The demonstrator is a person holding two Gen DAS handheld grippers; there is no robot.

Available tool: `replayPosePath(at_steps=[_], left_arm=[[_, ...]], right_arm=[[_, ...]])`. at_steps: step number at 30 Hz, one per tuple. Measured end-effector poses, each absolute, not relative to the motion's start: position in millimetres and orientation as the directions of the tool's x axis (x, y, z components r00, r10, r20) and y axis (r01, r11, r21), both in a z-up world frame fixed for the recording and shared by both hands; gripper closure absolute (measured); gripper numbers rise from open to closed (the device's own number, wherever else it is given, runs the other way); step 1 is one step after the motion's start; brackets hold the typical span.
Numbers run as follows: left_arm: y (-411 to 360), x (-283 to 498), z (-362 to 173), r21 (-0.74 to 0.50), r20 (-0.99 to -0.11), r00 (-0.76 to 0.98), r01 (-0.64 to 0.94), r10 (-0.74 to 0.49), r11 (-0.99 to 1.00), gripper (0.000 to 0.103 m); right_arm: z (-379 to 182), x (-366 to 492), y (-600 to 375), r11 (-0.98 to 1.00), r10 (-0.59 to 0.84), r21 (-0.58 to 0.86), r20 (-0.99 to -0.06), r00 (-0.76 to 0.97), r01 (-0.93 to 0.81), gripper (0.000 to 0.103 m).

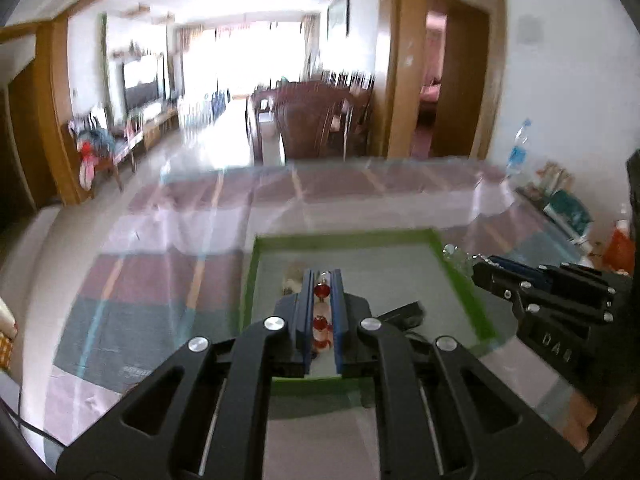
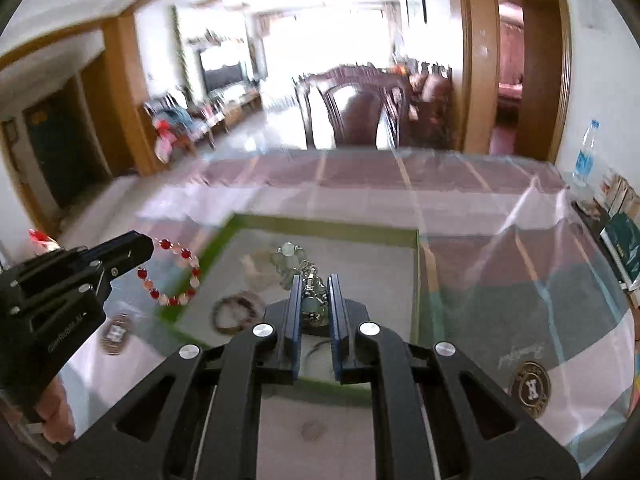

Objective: Organize jewelry

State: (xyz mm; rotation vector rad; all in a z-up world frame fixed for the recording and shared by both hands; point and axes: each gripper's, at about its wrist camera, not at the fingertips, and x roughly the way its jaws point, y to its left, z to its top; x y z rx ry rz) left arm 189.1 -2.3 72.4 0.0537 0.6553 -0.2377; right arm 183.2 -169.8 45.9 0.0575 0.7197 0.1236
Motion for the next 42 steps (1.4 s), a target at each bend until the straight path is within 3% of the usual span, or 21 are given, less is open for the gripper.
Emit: replayPosePath(at_steps=[4, 8, 9, 11, 13, 18, 23, 28, 37, 39, 41, 42], left_arm=[[2.0, 234.1, 21.4, -0.076, -0.703, 0.688, 0.177, -0.179, 0.981, 0.094], [11.9, 247.0, -12.6, -0.126, -0.746, 0.638, 0.144, -0.19, 0.981, 0.093], [13.7, 246.9, -15.2, -0.124, -0.747, 0.639, 0.137, -0.184, 0.983, 0.091], [16.9, 243.4, -14.8, -0.135, -0.741, 0.645, 0.134, -0.19, 0.982, 0.07], [21.8, 230.1, -8.6, -0.143, -0.722, 0.664, 0.133, -0.195, 0.981, 0.06], [15.8, 178.9, -1.8, -0.038, -0.715, 0.681, 0.192, -0.161, 0.981, 0.058], [-8.4, 152.1, -32.6, 0.068, -0.778, 0.616, 0.274, -0.121, 0.959, 0.056], [-18.3, 148.8, -57.4, 0.076, -0.816, 0.567, 0.292, -0.108, 0.953, 0.053], [-14.6, 136.9, -59.4, 0.071, -0.805, 0.583, 0.28, -0.111, 0.957, 0.046], [-14.8, 137.4, -59.0, 0.071, -0.805, 0.583, 0.28, -0.111, 0.958, 0.046], [-15.0, 137.1, -59.3, 0.071, -0.805, 0.582, 0.282, -0.111, 0.957, 0.046], [-14.9, 136.5, -59.4, 0.071, -0.806, 0.581, 0.283, -0.112, 0.956, 0.046]], right_arm=[[-14.0, 217.3, -166.8, 0.997, 0.08, 0.076, -0.76, 0.645, -0.034, 0.091], [-40.1, 221.3, -165.1, 0.997, 0.081, 0.074, -0.798, 0.597, -0.036, 0.089], [-41.2, 219.6, -164.9, 0.997, 0.074, 0.071, -0.802, 0.592, -0.029, 0.088], [-38.8, 215.2, -168.4, 0.996, 0.088, 0.091, -0.797, 0.597, -0.024, 0.071], [-29.8, 202.6, -172.4, 0.993, 0.107, 0.113, -0.781, 0.615, -0.029, 0.063], [-17.9, 151.1, -182.3, 0.989, 0.147, 0.112, -0.767, 0.625, -0.094, 0.063], [-47.5, 118.7, -171.8, 0.982, 0.161, 0.079, -0.825, 0.542, -0.172, 0.063], [-77.1, 116.8, -152.5, 0.977, 0.131, 0.026, -0.86, 0.494, -0.213, 0.063], [-87.4, 133.2, -146.5, 0.981, 0.115, 0.016, -0.853, 0.509, -0.196, 0.063], [-87.1, 133.0, -145.4, 0.979, 0.115, 0.008, -0.847, 0.519, -0.204, 0.066], [-86.0, 130.0, -142.1, 0.972, 0.138, 0.016, -0.846, 0.515, -0.235, 0.082], [-85.5, 128.7, -139.9, 0.97, 0.137, 0.008, -0.846, 0.515, -0.244, 0.082]])
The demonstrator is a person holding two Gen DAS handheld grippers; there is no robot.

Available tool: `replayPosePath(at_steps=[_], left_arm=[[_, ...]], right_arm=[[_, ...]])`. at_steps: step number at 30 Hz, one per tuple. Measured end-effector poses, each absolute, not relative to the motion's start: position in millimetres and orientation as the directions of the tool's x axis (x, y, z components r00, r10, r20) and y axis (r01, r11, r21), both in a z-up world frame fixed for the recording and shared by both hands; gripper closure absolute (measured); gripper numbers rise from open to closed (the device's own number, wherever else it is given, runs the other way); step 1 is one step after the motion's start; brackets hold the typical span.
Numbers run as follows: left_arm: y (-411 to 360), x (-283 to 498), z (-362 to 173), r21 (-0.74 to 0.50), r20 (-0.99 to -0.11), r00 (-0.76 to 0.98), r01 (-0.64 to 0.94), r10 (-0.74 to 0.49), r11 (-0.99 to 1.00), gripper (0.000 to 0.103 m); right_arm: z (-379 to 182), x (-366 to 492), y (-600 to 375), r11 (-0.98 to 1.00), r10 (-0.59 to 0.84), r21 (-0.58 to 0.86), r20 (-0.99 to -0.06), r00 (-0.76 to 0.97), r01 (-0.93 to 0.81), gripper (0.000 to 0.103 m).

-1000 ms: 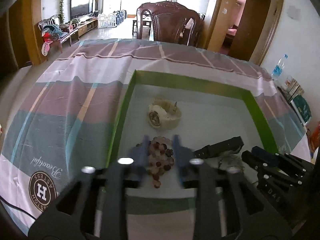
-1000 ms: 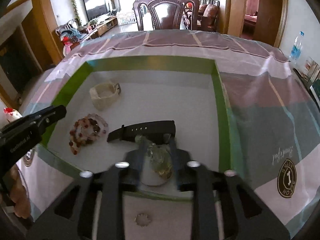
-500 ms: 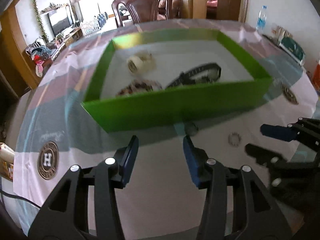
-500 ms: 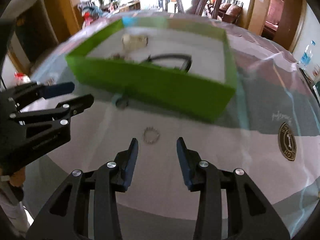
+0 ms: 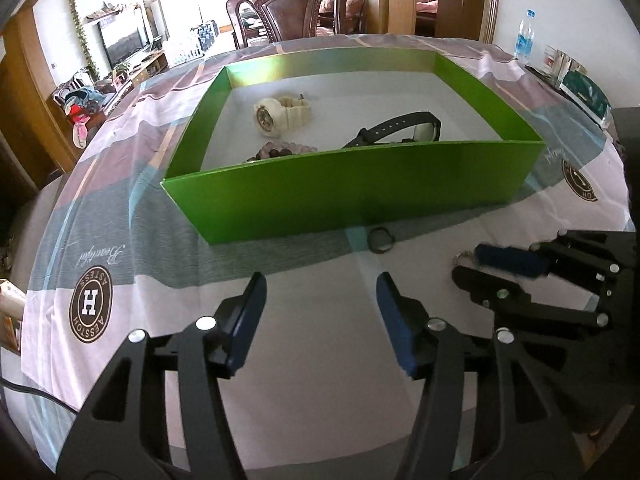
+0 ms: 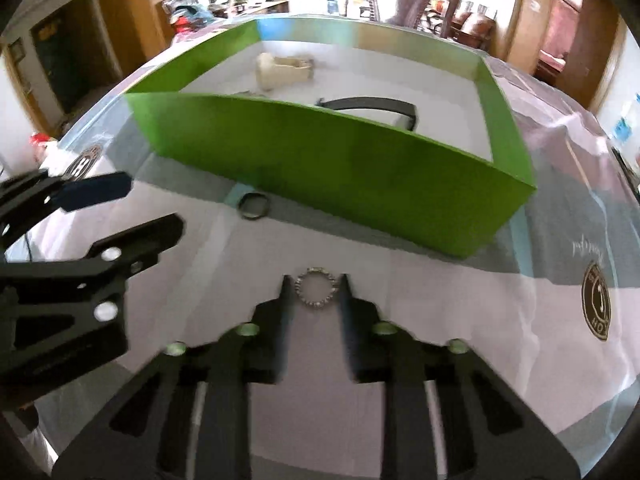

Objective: Organize jewelry

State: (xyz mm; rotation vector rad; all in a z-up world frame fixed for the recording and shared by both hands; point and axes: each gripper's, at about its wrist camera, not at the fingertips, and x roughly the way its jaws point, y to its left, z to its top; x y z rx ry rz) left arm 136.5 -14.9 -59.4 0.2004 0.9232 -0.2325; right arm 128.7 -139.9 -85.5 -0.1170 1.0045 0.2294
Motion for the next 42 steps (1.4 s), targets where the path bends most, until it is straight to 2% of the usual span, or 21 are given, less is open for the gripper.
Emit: replayPosePath(at_steps=[7, 14, 15, 17, 19, 20, 24, 29, 32, 36, 39, 40, 41, 42], left_arm=[[-15.7, 139.5, -62.9, 0.065, -0.812, 0.572, 0.282, -0.113, 0.957, 0.044], [-37.6, 147.3, -72.1, 0.058, -0.822, 0.551, 0.328, -0.141, 0.943, 0.037], [-41.9, 149.0, -73.4, 0.065, -0.823, 0.551, 0.33, -0.137, 0.942, 0.037], [-52.6, 155.1, -77.9, 0.068, -0.829, 0.544, 0.331, -0.132, 0.941, 0.037], [-57.7, 162.0, -81.9, 0.054, -0.837, 0.531, 0.32, -0.132, 0.946, 0.037], [-59.1, 166.2, -84.9, 0.048, -0.843, 0.522, 0.31, -0.128, 0.95, 0.042], [-59.2, 174.0, -87.6, 0.016, -0.843, 0.521, 0.277, -0.136, 0.961, 0.052], [-60.4, 171.5, -86.6, 0.011, -0.84, 0.524, 0.274, -0.14, 0.962, 0.092], [-54.0, 167.3, -86.7, 0.001, -0.839, 0.523, 0.273, -0.148, 0.962, 0.097], [-42.5, 156.0, -85.5, -0.022, -0.846, 0.508, 0.271, -0.162, 0.962, 0.097], [-42.2, 153.9, -84.2, -0.041, -0.848, 0.5, 0.274, -0.178, 0.961, 0.094], [-44.2, 154.1, -84.3, -0.037, -0.846, 0.503, 0.274, -0.176, 0.961, 0.085], [-46.8, 154.6, -84.3, -0.032, -0.846, 0.505, 0.273, -0.171, 0.962, 0.072], [-51.4, 156.7, -83.7, -0.027, -0.843, 0.511, 0.27, -0.167, 0.962, 0.066]], right_arm=[[-84.0, 109.5, -140.5, 0.96, 0.159, 0.018, -0.856, 0.491, -0.28, 0.082], [-83.8, 97.1, -170.6, 0.983, 0.123, 0.033, -0.843, 0.524, -0.179, 0.081], [-83.9, 97.5, -171.5, 0.984, 0.119, 0.031, -0.843, 0.525, -0.173, 0.079], [-84.5, 96.3, -173.0, 0.986, 0.108, 0.023, -0.842, 0.528, -0.166, 0.065], [-85.5, 96.1, -174.9, 0.985, 0.118, 0.032, -0.836, 0.536, -0.168, 0.063], [-85.8, 96.0, -175.7, 0.985, 0.123, 0.037, -0.833, 0.539, -0.167, 0.063], [-87.1, 99.1, -178.1, 0.984, 0.141, 0.055, -0.823, 0.55, -0.17, 0.063], [-88.0, 101.0, -178.7, 0.983, 0.145, 0.054, -0.815, 0.56, -0.176, 0.063], [-88.0, 101.0, -179.9, 0.983, 0.151, 0.062, -0.814, 0.561, -0.175, 0.063], [-87.6, 100.0, -181.3, 0.982, 0.157, 0.071, -0.816, 0.556, -0.173, 0.061], [-87.7, 101.3, -178.9, 0.981, 0.167, 0.079, -0.815, 0.554, -0.18, 0.054], [-87.9, 101.4, -177.1, 0.981, 0.158, 0.068, -0.815, 0.557, -0.179, 0.054], [-88.2, 101.1, -175.7, 0.982, 0.151, 0.059, -0.815, 0.56, -0.179, 0.054], [-88.4, 100.8, -175.1, 0.982, 0.148, 0.055, -0.814, 0.562, -0.179, 0.054]])
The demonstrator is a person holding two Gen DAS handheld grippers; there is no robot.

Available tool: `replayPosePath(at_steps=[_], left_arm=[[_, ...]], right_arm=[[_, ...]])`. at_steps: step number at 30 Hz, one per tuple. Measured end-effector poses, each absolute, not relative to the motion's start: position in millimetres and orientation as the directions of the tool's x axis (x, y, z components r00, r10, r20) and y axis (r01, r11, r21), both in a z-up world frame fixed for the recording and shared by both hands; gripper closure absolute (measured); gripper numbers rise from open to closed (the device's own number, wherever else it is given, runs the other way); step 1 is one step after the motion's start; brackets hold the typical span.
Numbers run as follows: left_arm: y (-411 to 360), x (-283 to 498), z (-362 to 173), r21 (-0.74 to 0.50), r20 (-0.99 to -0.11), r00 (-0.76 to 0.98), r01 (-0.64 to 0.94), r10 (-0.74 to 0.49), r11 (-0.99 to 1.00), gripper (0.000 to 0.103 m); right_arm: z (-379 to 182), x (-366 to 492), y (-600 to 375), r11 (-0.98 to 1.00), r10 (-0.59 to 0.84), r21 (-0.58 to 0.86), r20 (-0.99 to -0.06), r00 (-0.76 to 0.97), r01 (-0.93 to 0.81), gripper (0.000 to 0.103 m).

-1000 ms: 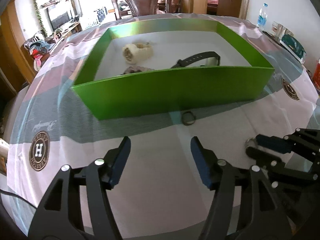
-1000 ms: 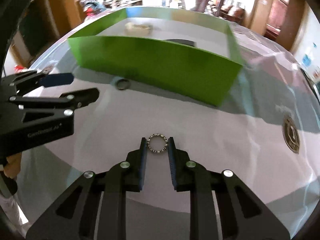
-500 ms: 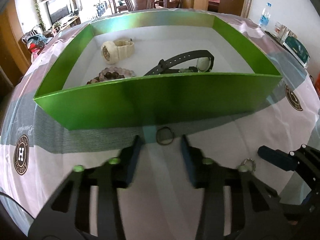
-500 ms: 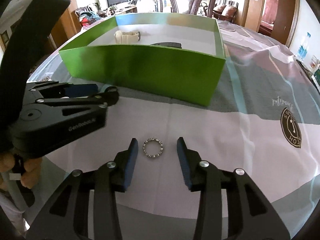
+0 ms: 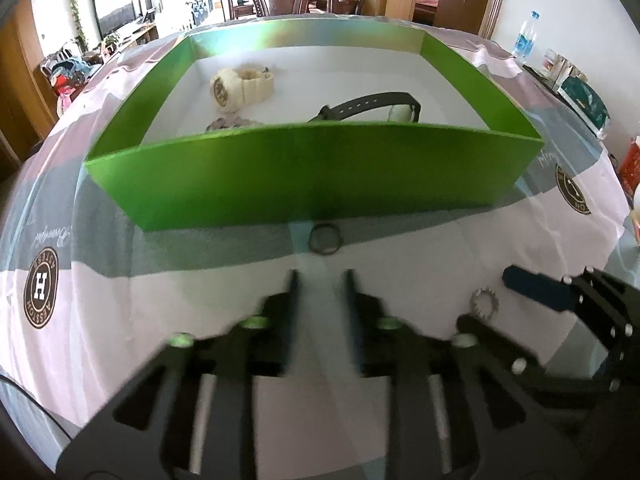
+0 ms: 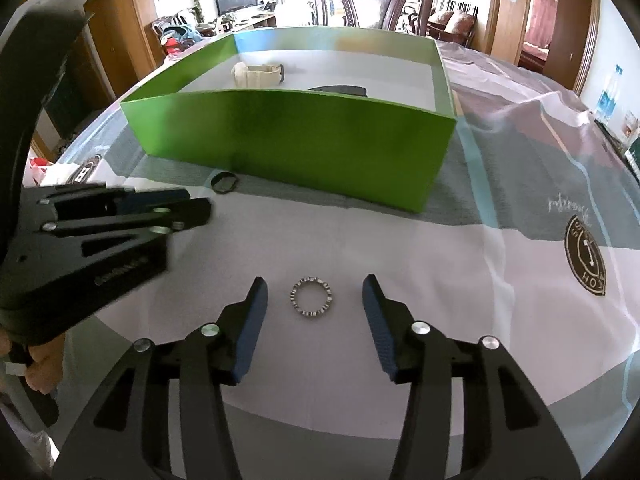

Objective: Organize jewelry

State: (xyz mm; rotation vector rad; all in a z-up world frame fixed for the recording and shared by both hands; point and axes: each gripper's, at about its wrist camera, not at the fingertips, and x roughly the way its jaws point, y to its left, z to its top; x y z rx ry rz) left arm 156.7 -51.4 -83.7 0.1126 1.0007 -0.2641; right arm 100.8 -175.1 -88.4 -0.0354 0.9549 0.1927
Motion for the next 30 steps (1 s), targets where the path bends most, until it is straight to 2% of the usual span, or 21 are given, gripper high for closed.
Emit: replayPosePath(at_steps=[1, 5, 9, 10, 16, 24, 27, 29, 30], left_arm=[[-53.5, 157.9, -83.2, -0.024, -0.84, 0.517, 0.265, -0.163, 0.964, 0.058], [-64.4, 169.7, -84.9, -0.021, -0.846, 0.513, 0.246, -0.148, 0.969, 0.057], [-68.0, 172.3, -87.4, 0.014, -0.835, 0.538, 0.236, -0.119, 0.972, 0.076], [-67.5, 171.6, -87.1, 0.016, -0.835, 0.538, 0.236, -0.117, 0.972, 0.086], [-50.9, 156.3, -85.1, 0.0, -0.847, 0.517, 0.238, -0.127, 0.971, 0.086], [-16.9, 96.0, -86.9, -0.026, -0.833, 0.524, 0.286, -0.179, 0.958, 0.088], [-9.2, 83.0, -87.6, -0.028, -0.829, 0.528, 0.291, -0.185, 0.956, 0.084], [-5.1, 80.4, -87.0, -0.035, -0.827, 0.529, 0.288, -0.189, 0.957, 0.066], [-3.3, 80.9, -86.6, -0.031, -0.825, 0.535, 0.281, -0.184, 0.959, 0.065]], right_arm=[[-88.5, 100.5, -175.0, 0.982, 0.147, 0.054, -0.813, 0.563, -0.179, 0.054], [-88.9, 100.7, -174.1, 0.982, 0.146, 0.05, -0.812, 0.565, -0.183, 0.053], [-90.0, 100.6, -173.1, 0.982, 0.14, 0.037, -0.808, 0.573, -0.187, 0.052], [-90.1, 100.6, -173.1, 0.982, 0.14, 0.037, -0.807, 0.574, -0.188, 0.052], [-90.3, 99.5, -173.9, 0.98, 0.147, 0.041, -0.805, 0.575, -0.193, 0.049], [-91.5, 98.2, -170.2, 0.979, 0.138, 0.025, -0.809, 0.571, -0.201, 0.04], [-91.4, 94.8, -169.1, 0.98, 0.129, 0.019, -0.819, 0.559, -0.199, 0.036], [-91.3, 90.3, -168.7, 0.979, 0.127, 0.016, -0.825, 0.551, -0.201, 0.035], [-91.2, 87.2, -169.3, 0.98, 0.12, 0.01, -0.827, 0.549, -0.2, 0.035]])
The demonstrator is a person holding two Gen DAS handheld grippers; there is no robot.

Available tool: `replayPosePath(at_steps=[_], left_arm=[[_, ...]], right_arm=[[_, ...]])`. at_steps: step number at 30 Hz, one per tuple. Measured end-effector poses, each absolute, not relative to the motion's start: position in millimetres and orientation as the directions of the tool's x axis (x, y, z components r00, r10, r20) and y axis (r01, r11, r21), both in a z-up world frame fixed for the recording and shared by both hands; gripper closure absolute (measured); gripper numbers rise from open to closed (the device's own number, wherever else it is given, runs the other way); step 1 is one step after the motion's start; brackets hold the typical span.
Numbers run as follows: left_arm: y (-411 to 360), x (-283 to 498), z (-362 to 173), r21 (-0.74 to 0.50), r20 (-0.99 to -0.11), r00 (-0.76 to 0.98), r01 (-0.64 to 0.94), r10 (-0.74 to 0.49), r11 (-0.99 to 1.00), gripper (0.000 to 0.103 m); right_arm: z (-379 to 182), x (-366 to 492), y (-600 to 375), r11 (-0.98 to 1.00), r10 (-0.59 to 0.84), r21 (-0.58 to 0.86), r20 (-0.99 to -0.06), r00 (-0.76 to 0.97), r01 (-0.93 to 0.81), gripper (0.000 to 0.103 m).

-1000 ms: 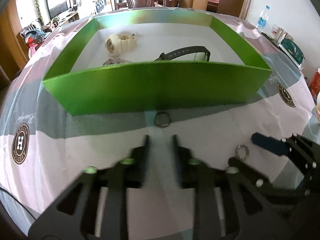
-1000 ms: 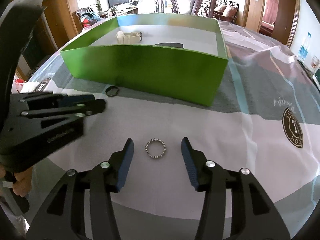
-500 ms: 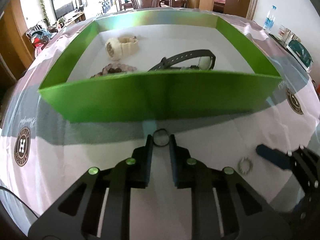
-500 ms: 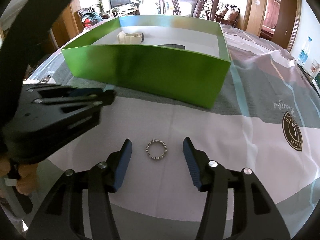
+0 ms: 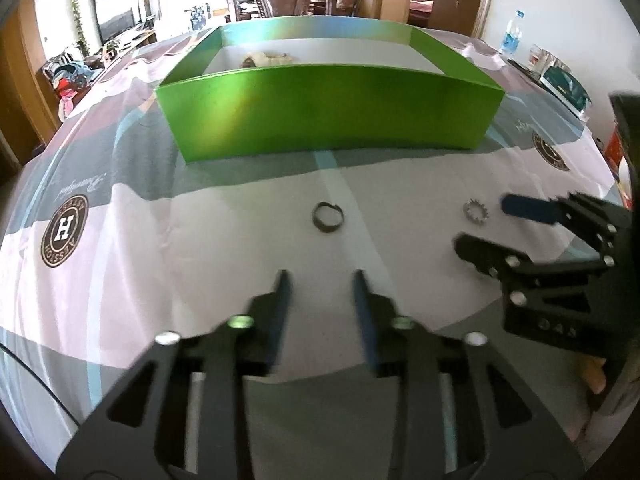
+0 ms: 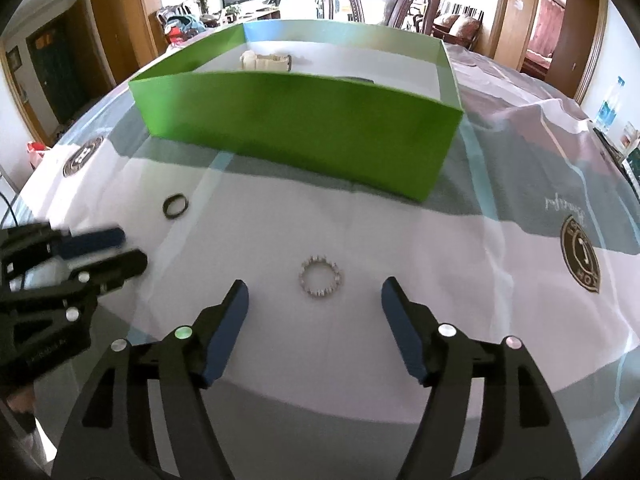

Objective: Organize jewelry

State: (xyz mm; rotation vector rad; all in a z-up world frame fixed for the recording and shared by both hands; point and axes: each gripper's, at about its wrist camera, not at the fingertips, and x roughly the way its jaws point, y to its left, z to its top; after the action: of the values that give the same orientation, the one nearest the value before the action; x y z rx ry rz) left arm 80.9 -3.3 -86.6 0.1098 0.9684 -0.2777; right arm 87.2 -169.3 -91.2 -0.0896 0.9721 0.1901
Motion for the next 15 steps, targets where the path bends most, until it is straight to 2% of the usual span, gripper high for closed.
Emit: replayPosePath(at_steps=[3, 5, 6, 15], left_arm=[[-2.9, 88.0, -82.8, -0.039, -0.824, 0.536, 0.268, -0.182, 0.963, 0.063], [-8.1, 92.5, -79.6, -0.045, -0.819, 0.54, 0.277, -0.194, 0.96, 0.051], [-12.5, 96.2, -78.6, -0.036, -0.817, 0.544, 0.28, -0.19, 0.959, 0.05], [-31.7, 119.2, -87.2, -0.016, -0.825, 0.536, 0.296, -0.18, 0.955, 0.05]], right_arm=[[-91.4, 81.2, -177.8, 0.984, 0.107, 0.011, -0.83, 0.548, -0.175, 0.035], [-91.8, 79.2, -181.1, 0.986, 0.103, 0.012, -0.829, 0.55, -0.168, 0.035], [-92.0, 79.3, -181.2, 0.986, 0.102, 0.011, -0.829, 0.55, -0.167, 0.035], [-91.6, 89.9, -172.4, 0.982, 0.111, 0.007, -0.824, 0.555, -0.186, 0.042]])
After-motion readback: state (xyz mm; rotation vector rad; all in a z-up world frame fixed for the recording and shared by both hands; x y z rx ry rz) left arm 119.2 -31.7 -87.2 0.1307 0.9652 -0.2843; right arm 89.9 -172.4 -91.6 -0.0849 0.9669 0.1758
